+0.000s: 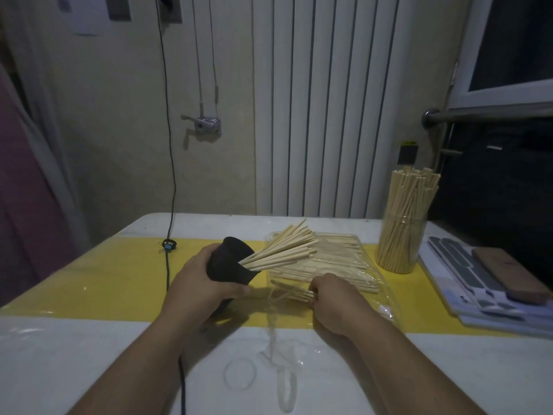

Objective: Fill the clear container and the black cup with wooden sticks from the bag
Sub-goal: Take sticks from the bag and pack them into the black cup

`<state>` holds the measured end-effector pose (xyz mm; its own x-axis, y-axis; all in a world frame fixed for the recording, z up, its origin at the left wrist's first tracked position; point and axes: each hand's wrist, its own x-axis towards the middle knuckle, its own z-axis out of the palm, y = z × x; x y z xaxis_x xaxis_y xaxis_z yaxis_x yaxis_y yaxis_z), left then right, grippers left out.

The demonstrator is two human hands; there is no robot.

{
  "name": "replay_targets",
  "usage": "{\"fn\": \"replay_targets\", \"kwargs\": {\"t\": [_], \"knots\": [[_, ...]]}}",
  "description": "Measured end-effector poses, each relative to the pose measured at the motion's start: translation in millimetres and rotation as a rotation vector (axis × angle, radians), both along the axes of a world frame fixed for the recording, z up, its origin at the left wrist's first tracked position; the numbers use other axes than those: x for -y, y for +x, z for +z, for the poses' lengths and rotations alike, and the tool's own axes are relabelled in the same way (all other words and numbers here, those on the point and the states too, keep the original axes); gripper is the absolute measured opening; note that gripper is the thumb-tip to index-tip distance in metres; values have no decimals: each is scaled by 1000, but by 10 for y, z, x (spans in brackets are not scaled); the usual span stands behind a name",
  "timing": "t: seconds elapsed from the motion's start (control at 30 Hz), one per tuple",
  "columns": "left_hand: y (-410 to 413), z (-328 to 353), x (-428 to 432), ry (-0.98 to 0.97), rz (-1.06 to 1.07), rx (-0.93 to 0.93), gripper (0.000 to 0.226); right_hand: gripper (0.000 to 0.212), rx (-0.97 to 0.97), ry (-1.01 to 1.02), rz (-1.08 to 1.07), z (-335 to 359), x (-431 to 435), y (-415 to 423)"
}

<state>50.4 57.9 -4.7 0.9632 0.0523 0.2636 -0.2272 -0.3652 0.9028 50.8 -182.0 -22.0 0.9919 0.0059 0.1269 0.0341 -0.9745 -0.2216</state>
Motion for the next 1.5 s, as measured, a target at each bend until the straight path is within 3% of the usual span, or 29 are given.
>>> {"fn": "replay_targets", "kwargs": {"t": [0.2, 0.5, 0.83, 1.0, 1.13, 1.3, 1.5], "knots": [[6, -11, -5, -1, 3, -3, 68, 34, -10, 85, -8, -54, 0, 21], [-9, -8, -11, -5, -5, 13, 63, 21, 17, 25, -17, -30, 4, 18], [4, -11, -9, -18, -2, 1, 66, 15, 28, -88, 113, 387, -85, -274], [1, -4, -4, -33, 8, -4, 65, 34, 51, -193, 120, 604, -71, -391], [2, -1, -2, -37, 7, -5, 64, 32, 255, -195, 117, 706, -49, -451], [-7, 9, 9, -27, 13, -4, 67, 40, 827, -185, 194, 616, -14, -389], [9, 1, 1, -27, 8, -9, 69, 39, 1107, -27, 376, 615, -17, -359]]}}
